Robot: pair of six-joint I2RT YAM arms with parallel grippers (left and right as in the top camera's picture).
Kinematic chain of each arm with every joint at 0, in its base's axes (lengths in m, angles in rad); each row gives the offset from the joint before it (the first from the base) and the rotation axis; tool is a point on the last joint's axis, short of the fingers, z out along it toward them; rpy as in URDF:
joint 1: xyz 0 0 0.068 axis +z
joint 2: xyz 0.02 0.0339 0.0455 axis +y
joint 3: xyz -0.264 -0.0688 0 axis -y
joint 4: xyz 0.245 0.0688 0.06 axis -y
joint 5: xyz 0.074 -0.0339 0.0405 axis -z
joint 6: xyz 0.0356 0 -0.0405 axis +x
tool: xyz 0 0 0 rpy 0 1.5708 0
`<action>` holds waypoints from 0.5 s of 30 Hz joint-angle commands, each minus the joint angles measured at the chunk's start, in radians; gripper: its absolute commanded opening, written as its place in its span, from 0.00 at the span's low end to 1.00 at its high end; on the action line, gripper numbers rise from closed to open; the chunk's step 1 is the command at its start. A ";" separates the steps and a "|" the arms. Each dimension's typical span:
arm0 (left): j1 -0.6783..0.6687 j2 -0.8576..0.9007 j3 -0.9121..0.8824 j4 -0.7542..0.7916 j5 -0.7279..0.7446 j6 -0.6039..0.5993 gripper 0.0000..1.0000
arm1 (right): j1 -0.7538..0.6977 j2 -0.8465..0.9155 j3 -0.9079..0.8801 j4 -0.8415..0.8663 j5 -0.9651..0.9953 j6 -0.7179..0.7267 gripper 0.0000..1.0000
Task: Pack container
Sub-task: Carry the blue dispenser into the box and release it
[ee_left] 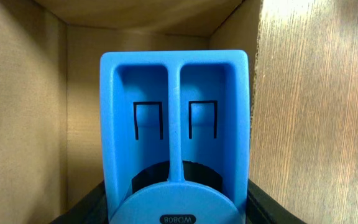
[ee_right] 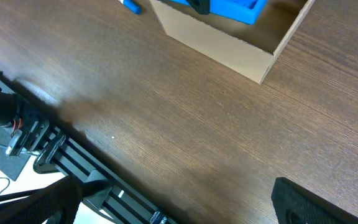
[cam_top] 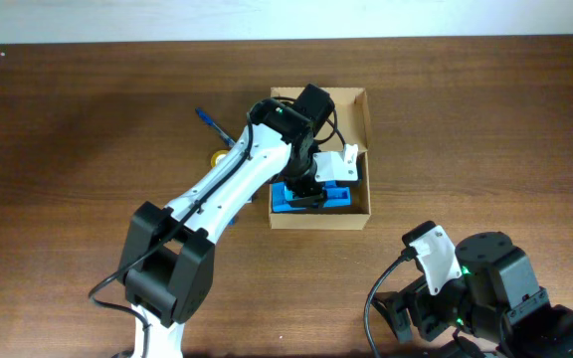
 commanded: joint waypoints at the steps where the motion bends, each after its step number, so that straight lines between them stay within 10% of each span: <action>1: -0.004 0.001 -0.003 0.011 -0.042 0.012 0.51 | 0.005 -0.004 0.013 0.003 0.002 0.000 0.99; 15: -0.027 0.002 -0.004 0.051 -0.032 0.019 0.41 | 0.005 -0.004 0.013 0.003 0.002 0.001 0.99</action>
